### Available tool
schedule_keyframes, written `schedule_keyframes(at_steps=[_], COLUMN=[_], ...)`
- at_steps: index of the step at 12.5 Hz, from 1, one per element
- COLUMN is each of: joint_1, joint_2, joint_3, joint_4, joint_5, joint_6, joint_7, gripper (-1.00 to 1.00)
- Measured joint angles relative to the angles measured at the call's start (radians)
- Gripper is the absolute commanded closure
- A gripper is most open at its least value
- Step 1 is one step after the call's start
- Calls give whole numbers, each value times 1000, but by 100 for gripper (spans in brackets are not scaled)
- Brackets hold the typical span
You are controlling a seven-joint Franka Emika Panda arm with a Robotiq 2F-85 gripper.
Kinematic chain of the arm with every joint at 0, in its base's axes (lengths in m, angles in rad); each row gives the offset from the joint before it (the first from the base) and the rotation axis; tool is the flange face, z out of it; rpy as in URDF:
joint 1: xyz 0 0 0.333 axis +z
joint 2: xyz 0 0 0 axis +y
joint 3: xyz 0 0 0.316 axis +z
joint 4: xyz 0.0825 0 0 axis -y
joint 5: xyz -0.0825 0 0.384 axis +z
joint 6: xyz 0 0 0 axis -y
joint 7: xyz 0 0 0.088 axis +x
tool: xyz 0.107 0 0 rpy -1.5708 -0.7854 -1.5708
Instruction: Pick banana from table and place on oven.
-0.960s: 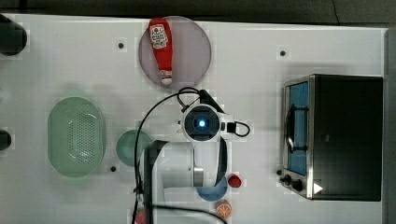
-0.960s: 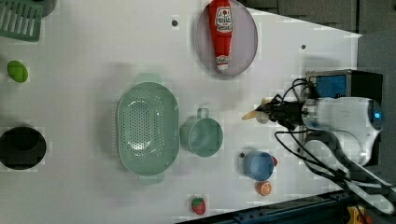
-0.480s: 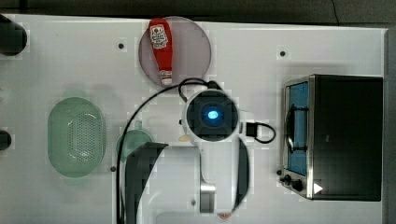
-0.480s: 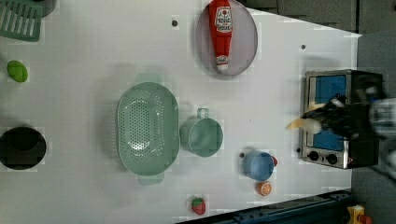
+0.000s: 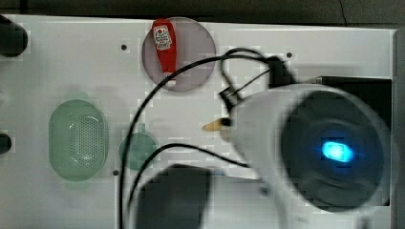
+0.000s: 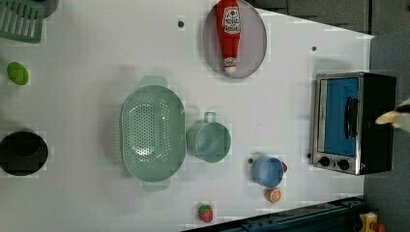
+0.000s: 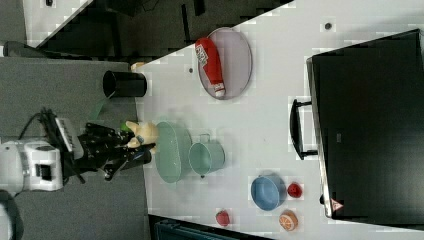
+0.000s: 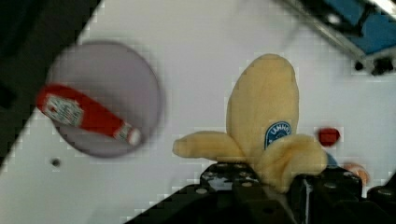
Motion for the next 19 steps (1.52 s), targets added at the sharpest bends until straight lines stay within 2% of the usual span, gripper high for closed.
schedule_keyframes(at_steps=[2,4,8,10,12,13,19], joint_1=[-5,-6,-49,-58,-67,-73,-66], joint_2=[29,108,342,447,497,505,473], joint_3=[-85,-218,-455,-521,-544,-543,-544], joint_4=[30,57,34,23,4,1,0], joint_5=[-9,-29,-48,-44,14,27,40], joint_6=[-10,25,237,285,308,309,374], joint_7=[-85,-203,-539,-690,-762,-784,-884], gripper=[59,59,59,59,59,50,-84])
